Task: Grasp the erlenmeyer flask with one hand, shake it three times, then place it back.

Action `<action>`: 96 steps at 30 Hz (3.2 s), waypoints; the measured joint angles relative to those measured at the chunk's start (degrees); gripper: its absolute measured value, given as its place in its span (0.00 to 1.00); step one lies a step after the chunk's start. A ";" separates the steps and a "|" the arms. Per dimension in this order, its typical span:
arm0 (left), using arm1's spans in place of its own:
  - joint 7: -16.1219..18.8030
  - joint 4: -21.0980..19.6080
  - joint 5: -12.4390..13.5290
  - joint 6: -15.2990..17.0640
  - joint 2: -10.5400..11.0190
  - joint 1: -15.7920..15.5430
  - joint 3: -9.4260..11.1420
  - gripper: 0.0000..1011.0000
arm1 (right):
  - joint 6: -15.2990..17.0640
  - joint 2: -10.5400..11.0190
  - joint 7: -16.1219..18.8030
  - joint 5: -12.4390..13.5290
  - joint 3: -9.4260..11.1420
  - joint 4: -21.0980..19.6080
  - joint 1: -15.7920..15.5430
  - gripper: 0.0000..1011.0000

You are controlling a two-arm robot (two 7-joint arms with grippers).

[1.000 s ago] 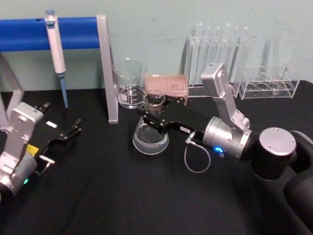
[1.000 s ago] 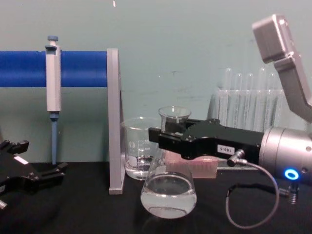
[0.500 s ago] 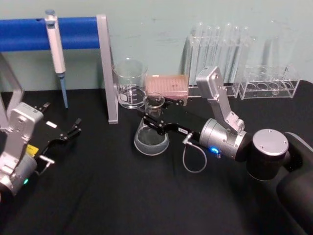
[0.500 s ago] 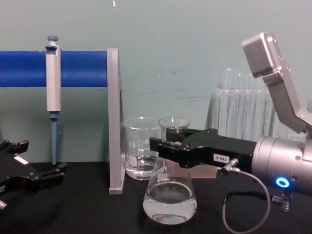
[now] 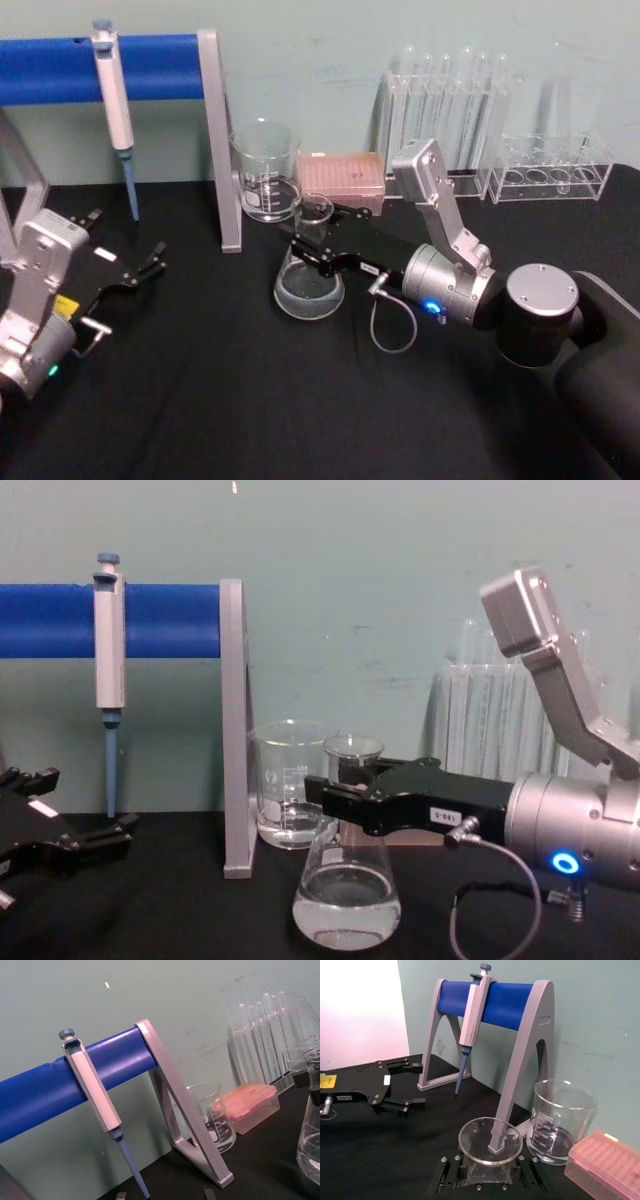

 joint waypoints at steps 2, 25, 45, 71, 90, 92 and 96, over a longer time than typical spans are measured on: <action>0.00 0.00 0.00 0.00 0.00 0.00 0.00 0.99 | 0.00 -0.20 0.05 -0.06 0.06 0.43 0.12 0.44; 0.00 0.00 0.00 0.00 0.00 0.00 0.00 0.99 | 1.09 -1.22 0.19 -0.50 0.27 2.12 0.54 0.44; 0.00 0.00 0.00 0.00 0.00 0.00 0.00 0.99 | 1.45 -1.04 -0.39 -1.50 0.20 2.16 0.39 0.44; 0.00 0.00 0.00 0.00 0.00 0.00 0.00 0.99 | 1.40 -1.06 -0.25 -1.28 0.21 2.09 0.39 0.85; 0.00 0.00 0.00 0.00 0.00 0.00 0.00 0.99 | 2.41 0.95 0.19 -0.12 1.03 -1.82 -1.99 0.99; 0.00 0.00 0.00 0.00 0.00 0.00 0.00 0.99 | 2.64 1.52 0.09 0.10 1.25 -2.97 -2.67 0.99; 0.00 0.00 0.00 0.00 0.00 0.00 0.00 0.99 | 3.51 3.33 -0.27 0.92 1.99 -6.40 -4.80 0.99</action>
